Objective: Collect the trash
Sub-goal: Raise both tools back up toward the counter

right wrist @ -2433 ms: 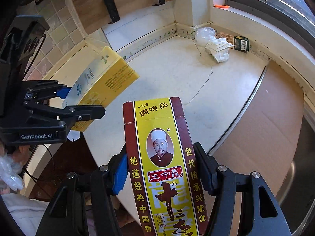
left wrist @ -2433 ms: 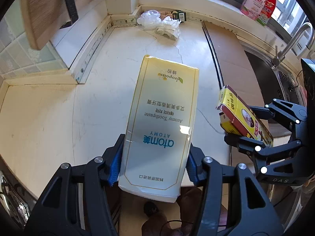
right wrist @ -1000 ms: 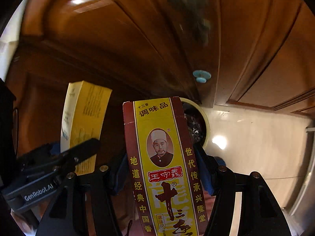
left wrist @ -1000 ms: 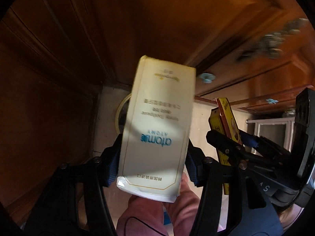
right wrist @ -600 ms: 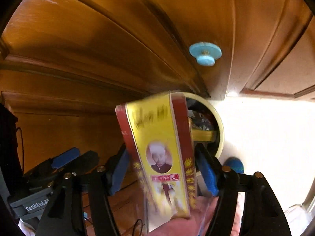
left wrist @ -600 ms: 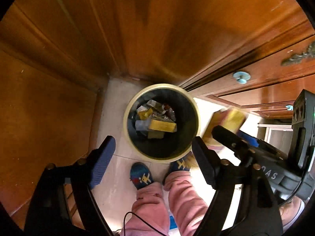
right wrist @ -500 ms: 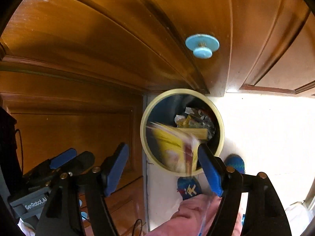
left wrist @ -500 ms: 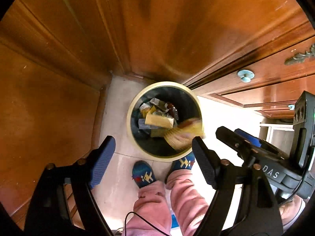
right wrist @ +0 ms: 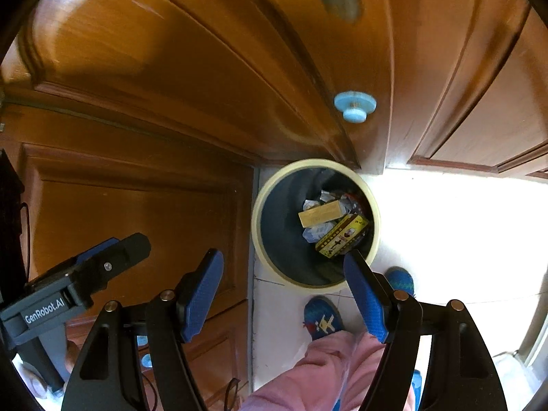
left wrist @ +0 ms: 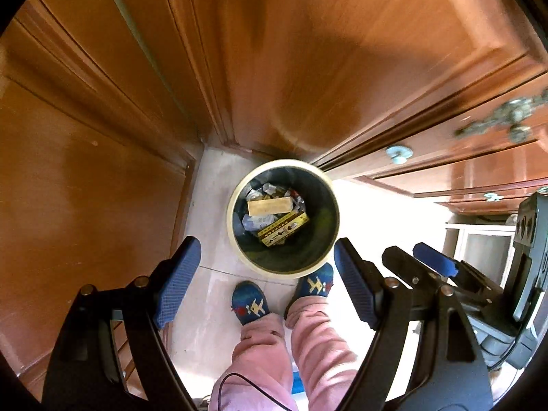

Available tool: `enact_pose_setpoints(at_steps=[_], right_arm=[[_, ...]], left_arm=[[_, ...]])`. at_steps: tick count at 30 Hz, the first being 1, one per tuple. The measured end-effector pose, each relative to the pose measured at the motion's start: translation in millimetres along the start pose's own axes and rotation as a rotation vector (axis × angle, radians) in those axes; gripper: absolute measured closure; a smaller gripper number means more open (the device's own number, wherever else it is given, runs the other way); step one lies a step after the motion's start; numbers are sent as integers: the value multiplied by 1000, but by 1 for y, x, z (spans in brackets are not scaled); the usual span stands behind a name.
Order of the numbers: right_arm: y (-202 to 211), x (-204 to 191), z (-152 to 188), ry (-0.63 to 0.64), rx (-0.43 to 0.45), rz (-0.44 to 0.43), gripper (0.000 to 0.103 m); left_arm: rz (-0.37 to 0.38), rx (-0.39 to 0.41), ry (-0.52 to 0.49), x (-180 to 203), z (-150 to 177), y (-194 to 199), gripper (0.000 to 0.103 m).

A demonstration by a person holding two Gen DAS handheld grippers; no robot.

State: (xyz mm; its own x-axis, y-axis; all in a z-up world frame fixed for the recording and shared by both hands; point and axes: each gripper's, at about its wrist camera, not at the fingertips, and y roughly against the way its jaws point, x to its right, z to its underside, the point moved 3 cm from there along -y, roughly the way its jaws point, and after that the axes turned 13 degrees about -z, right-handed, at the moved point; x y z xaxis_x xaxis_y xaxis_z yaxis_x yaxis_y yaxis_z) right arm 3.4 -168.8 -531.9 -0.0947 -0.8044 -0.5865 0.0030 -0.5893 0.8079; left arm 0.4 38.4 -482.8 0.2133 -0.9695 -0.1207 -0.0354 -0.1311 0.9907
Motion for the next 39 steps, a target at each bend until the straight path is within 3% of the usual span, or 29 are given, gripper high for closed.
enact_pose_setpoints(at_steps=[12, 21, 31, 39], right_arm=[[149, -74, 6, 87, 129, 19, 29], [264, -136, 15, 159, 265, 52, 29], [373, -205, 10, 252, 485, 113, 29], [446, -268, -7, 339, 628, 160, 29]], left_arm=[[52, 116, -81, 10, -1, 152, 26], [95, 294, -151, 20, -14, 274, 25], [125, 492, -204, 18, -39, 401, 26], [118, 617, -209, 10, -64, 477, 25]])
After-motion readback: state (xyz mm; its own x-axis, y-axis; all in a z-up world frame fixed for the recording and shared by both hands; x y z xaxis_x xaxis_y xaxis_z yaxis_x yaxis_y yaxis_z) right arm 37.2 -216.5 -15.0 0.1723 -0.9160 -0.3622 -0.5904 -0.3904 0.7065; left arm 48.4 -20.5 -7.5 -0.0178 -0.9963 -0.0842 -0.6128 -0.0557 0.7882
